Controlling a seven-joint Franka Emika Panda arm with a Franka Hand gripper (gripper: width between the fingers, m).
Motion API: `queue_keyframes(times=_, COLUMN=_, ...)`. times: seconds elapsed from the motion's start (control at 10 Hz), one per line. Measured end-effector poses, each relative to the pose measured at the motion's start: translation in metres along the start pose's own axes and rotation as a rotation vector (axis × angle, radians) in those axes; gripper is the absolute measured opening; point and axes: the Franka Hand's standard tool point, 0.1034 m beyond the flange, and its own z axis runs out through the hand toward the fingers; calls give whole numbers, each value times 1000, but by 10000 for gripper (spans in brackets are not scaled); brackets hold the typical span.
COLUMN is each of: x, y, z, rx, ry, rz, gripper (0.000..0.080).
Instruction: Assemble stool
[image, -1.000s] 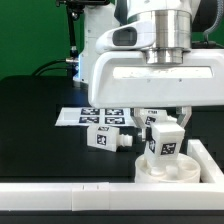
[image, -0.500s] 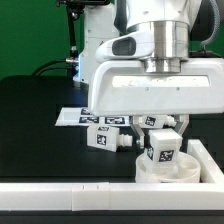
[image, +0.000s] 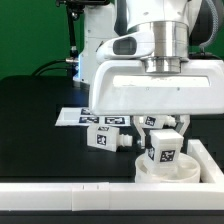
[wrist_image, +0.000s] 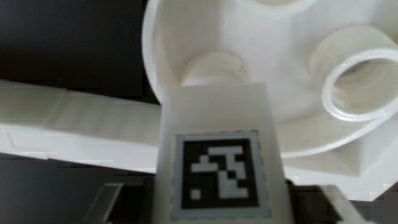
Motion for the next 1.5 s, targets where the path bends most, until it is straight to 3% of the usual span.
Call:
queue_keyframes(times=0.1, x=0, y=0, z=0, rx=1, ry=-2, rz=1, gripper=503)
queue_keyframes(times=0.2, x=1, y=-1, z=-2, rx=17, ry=-72, rz=15, gripper=503)
queue_keyframes(times=0.3, x=12, y=0, z=-5, rx=23, ry=-95, rz=29, gripper=618)
queue_keyframes(times=0.7, x=20, y=-1, z=-4, rx=66, ry=-398, rz=111, gripper=648)
queue_keyframes(times=1.0, x=21, y=-1, z=-3, rx=61, ry=-420, rz=144, gripper=649)
queue_keyframes(times=1.1, x=21, y=-1, z=-3, rx=59, ry=-420, rz=158, gripper=530)
queue_keyframes(times=1.2, x=21, y=-1, z=-3, rx=42, ry=-423, rz=238, gripper=530)
queue_keyframes(times=1.3, x=21, y=-1, z=-2, rx=30, ry=-425, rz=293, gripper=347)
queue_keyframes(times=1.4, x=20, y=-2, z=-2, rx=15, ry=-422, rz=363, gripper=333)
queue_keyframes(times=1.5, x=19, y=-3, z=-2, rx=-24, ry=-412, rz=550, gripper=333)
